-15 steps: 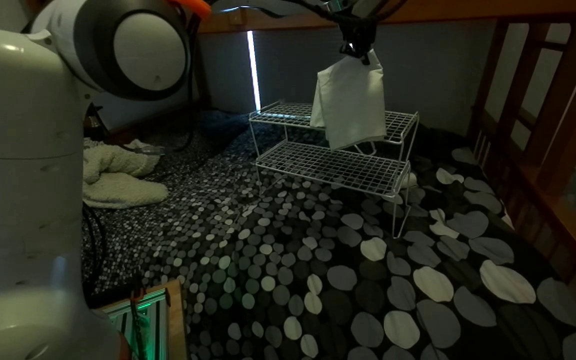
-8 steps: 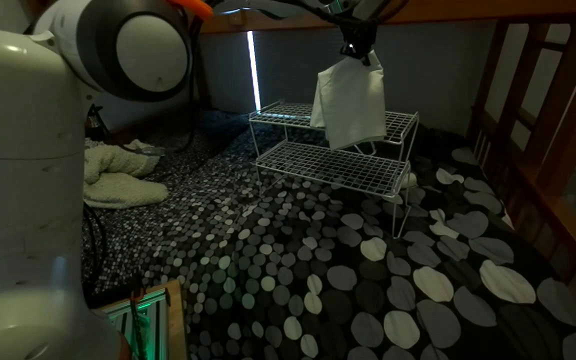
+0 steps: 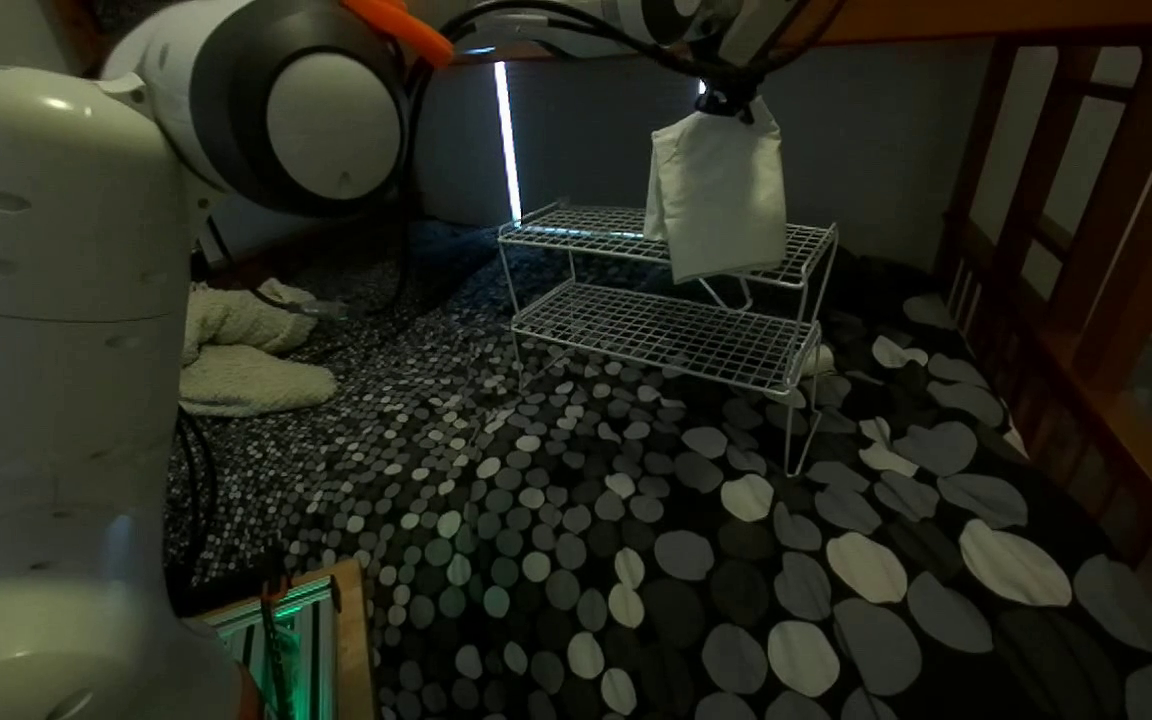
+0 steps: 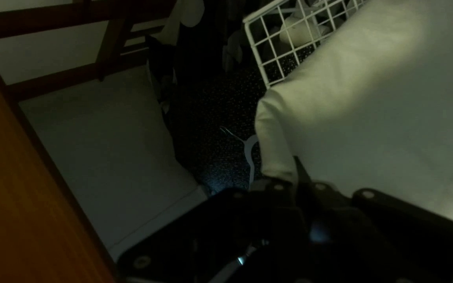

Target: Put the towel on the top shelf.

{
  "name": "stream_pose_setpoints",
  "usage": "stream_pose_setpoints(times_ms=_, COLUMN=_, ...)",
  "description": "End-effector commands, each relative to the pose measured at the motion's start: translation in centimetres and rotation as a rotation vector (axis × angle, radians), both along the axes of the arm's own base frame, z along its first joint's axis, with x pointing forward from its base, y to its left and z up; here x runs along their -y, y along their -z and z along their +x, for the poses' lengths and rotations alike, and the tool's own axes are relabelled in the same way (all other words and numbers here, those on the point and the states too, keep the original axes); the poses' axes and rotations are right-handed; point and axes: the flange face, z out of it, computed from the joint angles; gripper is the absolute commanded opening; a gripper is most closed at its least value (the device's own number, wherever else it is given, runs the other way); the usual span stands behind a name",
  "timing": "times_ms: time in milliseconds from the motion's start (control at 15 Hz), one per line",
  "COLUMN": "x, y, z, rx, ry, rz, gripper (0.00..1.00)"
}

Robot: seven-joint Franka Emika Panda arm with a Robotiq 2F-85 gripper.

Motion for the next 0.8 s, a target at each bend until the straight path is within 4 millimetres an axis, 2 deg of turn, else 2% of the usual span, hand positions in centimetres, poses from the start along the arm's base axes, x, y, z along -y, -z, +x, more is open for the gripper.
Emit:
stream_pose_setpoints(times_ms=0, x=0.7, y=1.3, z=0.4, rx=-0.016, ry=0.033, rz=0.027, gripper=0.01)
stream_pose_setpoints(times_ms=467, x=0.4, y=2.4, z=1.3, rx=-0.009, ry=0.038, rz=0.094, gripper=0.01)
stream_pose_setpoints(times_ms=533, x=0.3, y=2.5, z=1.4, rx=0.000, ry=0.038, rz=0.103, gripper=0.31)
stream_pose_setpoints(times_ms=600, x=0.2, y=2.6, z=1.5, rx=0.008, ry=0.035, rz=0.113, gripper=0.31)
stream_pose_setpoints(times_ms=733, x=0.1, y=2.7, z=1.5, rx=0.021, ry=0.031, rz=0.130, gripper=0.45)
